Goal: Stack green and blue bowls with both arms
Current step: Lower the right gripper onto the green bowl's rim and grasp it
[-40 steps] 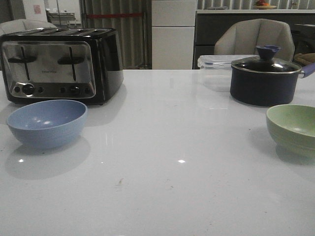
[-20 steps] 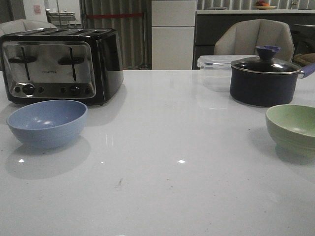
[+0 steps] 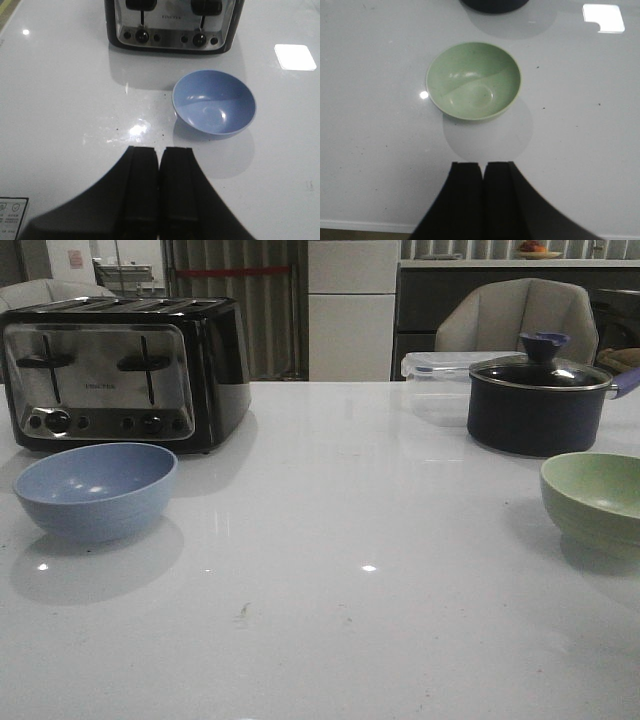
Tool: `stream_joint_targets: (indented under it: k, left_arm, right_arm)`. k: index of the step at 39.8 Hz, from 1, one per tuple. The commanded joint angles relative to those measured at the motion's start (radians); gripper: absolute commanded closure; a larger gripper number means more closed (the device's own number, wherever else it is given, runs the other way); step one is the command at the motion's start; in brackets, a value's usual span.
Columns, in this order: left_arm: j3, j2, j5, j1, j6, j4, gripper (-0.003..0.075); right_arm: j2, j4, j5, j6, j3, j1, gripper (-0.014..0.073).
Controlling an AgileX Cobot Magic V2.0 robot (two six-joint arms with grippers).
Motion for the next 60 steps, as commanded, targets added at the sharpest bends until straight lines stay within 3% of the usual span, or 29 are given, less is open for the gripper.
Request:
stream_joint_targets:
  k: [1,8,11,13,18,20,22,35,46,55,60]
  left_arm:
    - [-0.027,0.04,-0.074,-0.003,-0.005,-0.013,0.0621]
    - [-0.027,0.083,-0.057,-0.003,-0.005,-0.013,0.0618]
    - [-0.027,0.098,-0.057,-0.003,0.001,-0.013,0.0594]
    - [-0.027,0.106,-0.057,-0.003,0.001,-0.01,0.0538]
    - [-0.027,0.11,-0.059,-0.003,0.002,-0.002,0.0304]
    - [-0.027,0.11,-0.061,-0.003,0.002,0.0,0.0209]
    - [-0.027,0.11,-0.066,-0.003,0.002,0.0,0.0168]
    - [-0.027,0.11,-0.068,-0.024,0.029,-0.017,0.0213]
    - [-0.027,0.11,-0.086,-0.237,0.052,-0.017,0.0212]
    - [-0.027,0.11,-0.098,-0.392,0.052,-0.021,0.0212]
    - [-0.027,0.11,-0.136,-0.454,0.052,-0.023,0.0212]
  right_arm:
    - [0.039,-0.008,-0.046,-0.005,-0.033,0.0,0.0584]
    - [0.082,-0.032,-0.02,-0.005,-0.033,0.0,0.0576]
    - [0.093,-0.053,-0.01,-0.005,-0.033,0.0,0.0502]
    - [0.093,-0.054,-0.006,-0.005,-0.033,0.0,0.0405]
    - [0.093,-0.054,-0.01,-0.005,-0.033,0.0,0.0127]
    - [0.093,-0.056,-0.015,-0.005,-0.033,0.0,0.0064]
    - [0.093,-0.056,-0.025,-0.005,-0.033,0.0,0.0037]
    - [0.132,-0.044,-0.025,-0.005,-0.036,-0.003,0.0051]
    - [0.327,-0.044,0.019,-0.001,-0.137,-0.025,0.0051]
    - [0.518,-0.016,0.103,-0.002,-0.301,-0.164,0.0051]
    - [0.634,0.055,0.148,-0.08,-0.386,-0.238,0.0051]
